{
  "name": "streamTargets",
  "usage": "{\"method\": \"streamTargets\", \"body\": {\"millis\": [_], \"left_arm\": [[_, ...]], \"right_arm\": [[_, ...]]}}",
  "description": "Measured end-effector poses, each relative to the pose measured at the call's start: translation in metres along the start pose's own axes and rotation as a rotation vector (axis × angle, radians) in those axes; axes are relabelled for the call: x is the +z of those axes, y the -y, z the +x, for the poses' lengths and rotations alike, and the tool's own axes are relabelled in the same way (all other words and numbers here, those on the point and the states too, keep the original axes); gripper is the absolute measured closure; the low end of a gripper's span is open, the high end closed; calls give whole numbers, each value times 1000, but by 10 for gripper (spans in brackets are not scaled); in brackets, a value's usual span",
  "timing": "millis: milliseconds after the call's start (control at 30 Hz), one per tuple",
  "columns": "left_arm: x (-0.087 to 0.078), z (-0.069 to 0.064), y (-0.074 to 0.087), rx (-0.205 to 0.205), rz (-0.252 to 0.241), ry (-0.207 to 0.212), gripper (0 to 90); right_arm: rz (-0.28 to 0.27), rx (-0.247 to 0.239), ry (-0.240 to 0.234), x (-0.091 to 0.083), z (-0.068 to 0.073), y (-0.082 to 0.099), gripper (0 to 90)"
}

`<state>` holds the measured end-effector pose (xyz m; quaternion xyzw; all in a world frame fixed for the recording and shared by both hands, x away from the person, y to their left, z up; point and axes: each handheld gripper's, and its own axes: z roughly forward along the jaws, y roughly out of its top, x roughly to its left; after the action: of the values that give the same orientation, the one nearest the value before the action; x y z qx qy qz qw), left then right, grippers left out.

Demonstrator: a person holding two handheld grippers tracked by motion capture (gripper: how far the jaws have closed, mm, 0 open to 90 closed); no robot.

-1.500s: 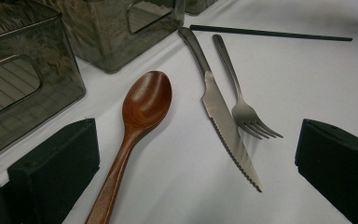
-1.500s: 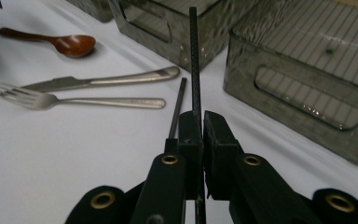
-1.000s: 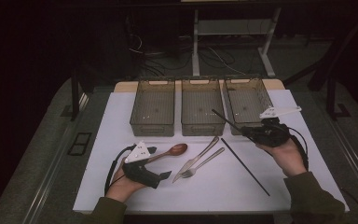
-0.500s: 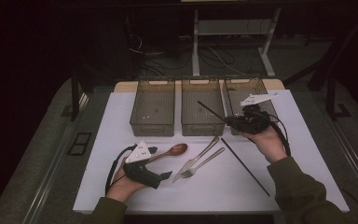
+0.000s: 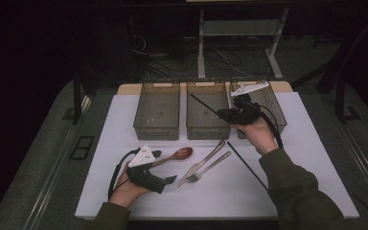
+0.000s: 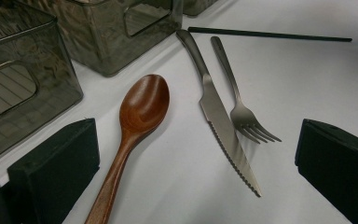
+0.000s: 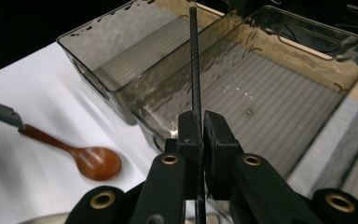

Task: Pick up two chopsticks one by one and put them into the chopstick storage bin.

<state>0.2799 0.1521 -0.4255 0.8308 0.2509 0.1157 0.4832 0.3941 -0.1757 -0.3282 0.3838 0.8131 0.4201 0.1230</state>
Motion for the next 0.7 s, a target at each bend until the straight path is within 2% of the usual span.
{"method": "streamTargets", "body": {"millis": [300,333,367,600,700], "left_arm": [[0,1,0,-5,-1,4,0],[0,1,0,-6,-2,4,0],[-1,1,0,-6,0,2,0],[-2,2,0,-6,-5,3,0],[-2,2,0,-3,-3,2,0]], "right_arm": [[29,-8,0,34,13,-26,851],[34,-13,-1,42,15,-31,852],[34,-13,-1,42,15,-31,852],[64,-13,-4,74,29,-52,851],[70,-16,-2,82,32,-56,851]]}}
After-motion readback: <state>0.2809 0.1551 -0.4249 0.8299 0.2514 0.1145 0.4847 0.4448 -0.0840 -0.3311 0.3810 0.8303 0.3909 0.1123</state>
